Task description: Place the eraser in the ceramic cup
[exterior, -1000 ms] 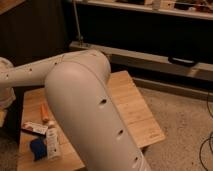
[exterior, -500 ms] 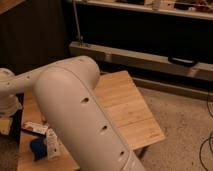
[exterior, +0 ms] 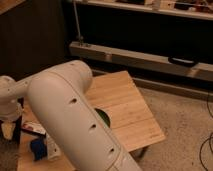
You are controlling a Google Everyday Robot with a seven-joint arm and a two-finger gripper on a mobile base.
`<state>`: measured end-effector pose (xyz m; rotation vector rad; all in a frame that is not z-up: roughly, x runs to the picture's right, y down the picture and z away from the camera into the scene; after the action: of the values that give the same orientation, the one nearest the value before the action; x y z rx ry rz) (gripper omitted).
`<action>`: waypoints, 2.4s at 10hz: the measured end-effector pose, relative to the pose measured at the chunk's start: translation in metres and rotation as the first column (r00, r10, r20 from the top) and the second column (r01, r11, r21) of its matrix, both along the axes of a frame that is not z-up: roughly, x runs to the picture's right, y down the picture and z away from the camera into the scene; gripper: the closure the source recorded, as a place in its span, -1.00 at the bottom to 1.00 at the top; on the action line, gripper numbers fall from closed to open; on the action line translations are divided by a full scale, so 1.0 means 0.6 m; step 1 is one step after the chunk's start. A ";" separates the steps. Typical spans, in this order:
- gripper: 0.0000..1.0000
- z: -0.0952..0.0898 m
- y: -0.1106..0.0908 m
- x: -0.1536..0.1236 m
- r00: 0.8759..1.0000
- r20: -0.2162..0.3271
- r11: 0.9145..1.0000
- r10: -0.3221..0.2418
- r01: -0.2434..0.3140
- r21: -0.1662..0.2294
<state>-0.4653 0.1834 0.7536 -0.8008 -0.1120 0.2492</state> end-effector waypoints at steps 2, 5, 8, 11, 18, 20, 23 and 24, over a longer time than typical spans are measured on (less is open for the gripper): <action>-0.60 0.025 0.009 0.009 0.999 -0.029 0.999 0.027 -0.027 -0.018; -0.60 0.059 0.021 0.006 0.998 -0.053 0.998 0.042 -0.044 -0.033; -0.60 0.072 0.027 0.003 0.998 -0.063 0.999 0.026 -0.028 -0.030; -0.60 0.089 0.029 0.008 0.996 -0.085 0.999 0.026 -0.029 -0.036; 0.43 0.108 0.041 0.011 0.995 -0.098 0.999 0.005 -0.009 -0.048; 0.86 0.096 0.019 0.016 0.996 -0.089 0.999 0.022 -0.026 -0.043; 1.00 0.045 -0.070 0.026 0.994 -0.027 0.994 0.104 -0.105 -0.039; 1.00 0.026 -0.110 0.034 0.991 -0.008 0.991 0.132 -0.132 -0.033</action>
<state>-0.4448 0.1171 0.7693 -0.8268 -0.1561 0.3789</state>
